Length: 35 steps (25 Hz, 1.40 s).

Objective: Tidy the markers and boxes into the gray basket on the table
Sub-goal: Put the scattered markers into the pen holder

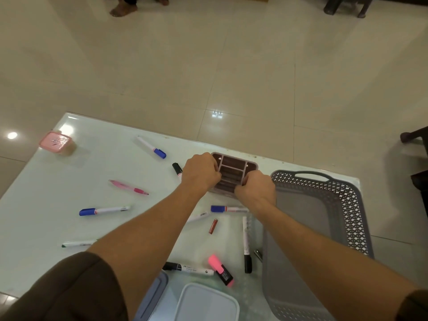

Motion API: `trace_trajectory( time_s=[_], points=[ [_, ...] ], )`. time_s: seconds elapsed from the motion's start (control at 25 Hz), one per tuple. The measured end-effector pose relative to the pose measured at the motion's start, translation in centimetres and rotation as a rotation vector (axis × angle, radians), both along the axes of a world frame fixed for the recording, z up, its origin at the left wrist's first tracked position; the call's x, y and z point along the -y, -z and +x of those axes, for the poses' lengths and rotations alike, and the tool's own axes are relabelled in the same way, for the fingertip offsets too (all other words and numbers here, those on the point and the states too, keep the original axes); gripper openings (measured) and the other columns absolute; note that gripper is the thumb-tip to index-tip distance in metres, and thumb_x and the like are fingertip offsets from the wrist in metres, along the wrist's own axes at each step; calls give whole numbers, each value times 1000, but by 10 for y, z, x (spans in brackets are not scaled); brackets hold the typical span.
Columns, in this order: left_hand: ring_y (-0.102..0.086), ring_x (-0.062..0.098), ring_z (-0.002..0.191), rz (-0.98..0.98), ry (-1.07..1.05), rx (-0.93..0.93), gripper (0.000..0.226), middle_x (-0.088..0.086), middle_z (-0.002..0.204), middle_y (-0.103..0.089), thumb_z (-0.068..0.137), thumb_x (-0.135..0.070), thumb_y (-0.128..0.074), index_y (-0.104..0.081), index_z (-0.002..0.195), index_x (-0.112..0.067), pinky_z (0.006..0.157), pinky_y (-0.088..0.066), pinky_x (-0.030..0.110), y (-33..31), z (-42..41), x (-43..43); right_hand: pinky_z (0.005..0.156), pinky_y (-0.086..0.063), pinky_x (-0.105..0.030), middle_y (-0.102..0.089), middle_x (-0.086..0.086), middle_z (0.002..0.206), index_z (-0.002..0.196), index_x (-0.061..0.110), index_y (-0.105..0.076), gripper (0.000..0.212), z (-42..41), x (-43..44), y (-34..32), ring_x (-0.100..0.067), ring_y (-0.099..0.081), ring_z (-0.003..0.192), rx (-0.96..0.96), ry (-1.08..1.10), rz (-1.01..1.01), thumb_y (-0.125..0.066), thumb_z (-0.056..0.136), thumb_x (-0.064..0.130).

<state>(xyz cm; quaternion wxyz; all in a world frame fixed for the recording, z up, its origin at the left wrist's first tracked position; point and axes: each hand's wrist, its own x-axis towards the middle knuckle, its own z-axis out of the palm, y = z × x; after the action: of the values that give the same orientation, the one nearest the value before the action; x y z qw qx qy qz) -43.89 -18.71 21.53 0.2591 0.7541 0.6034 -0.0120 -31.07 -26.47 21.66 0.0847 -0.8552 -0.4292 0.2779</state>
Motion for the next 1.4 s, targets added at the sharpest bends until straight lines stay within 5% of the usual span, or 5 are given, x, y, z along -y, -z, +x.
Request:
trace_trajectory(
  time_s=[0.16,0.52,0.68,0.96,1.4],
  points=[
    [-70,19,82,-3,-9,-10,22,5,93,-73,91,-28,-70,-74,106,-13,80,-54,28,1,-2,4,48,-40,-20,-67,-1,77,90,16,-72,12,0,5,1,-17,-59,62,-31,0,-7,-67,79,19],
    [-70,15,86,82,-51,97,35,0,99,-76,89,-41,-73,-75,112,-15,83,-53,29,2,-4,4,63,-53,-29,-67,6,84,92,22,-64,12,2,18,-6,-16,-62,74,-6,-12,238,-71,86,30],
    [-64,12,79,314,-85,225,24,-6,90,-70,99,-41,-55,-69,100,-22,77,-56,31,0,-40,19,58,-46,-32,-65,-3,88,94,15,-65,6,-17,52,-6,-25,-62,71,203,-484,482,-62,89,13],
    [-59,17,79,15,372,-267,42,-4,93,-63,83,-60,-54,-63,102,-24,68,-46,29,32,-85,81,79,-49,-40,-60,-12,113,120,12,-58,29,-39,47,21,-29,-61,101,356,-894,-124,-61,92,6],
    [-55,20,86,0,412,-427,21,5,95,-57,94,-27,-57,-61,111,-15,70,-44,31,29,-47,82,73,-44,-31,-67,-1,109,113,20,-61,20,-28,52,1,-21,-61,93,139,-664,217,-54,96,28]
  ],
)
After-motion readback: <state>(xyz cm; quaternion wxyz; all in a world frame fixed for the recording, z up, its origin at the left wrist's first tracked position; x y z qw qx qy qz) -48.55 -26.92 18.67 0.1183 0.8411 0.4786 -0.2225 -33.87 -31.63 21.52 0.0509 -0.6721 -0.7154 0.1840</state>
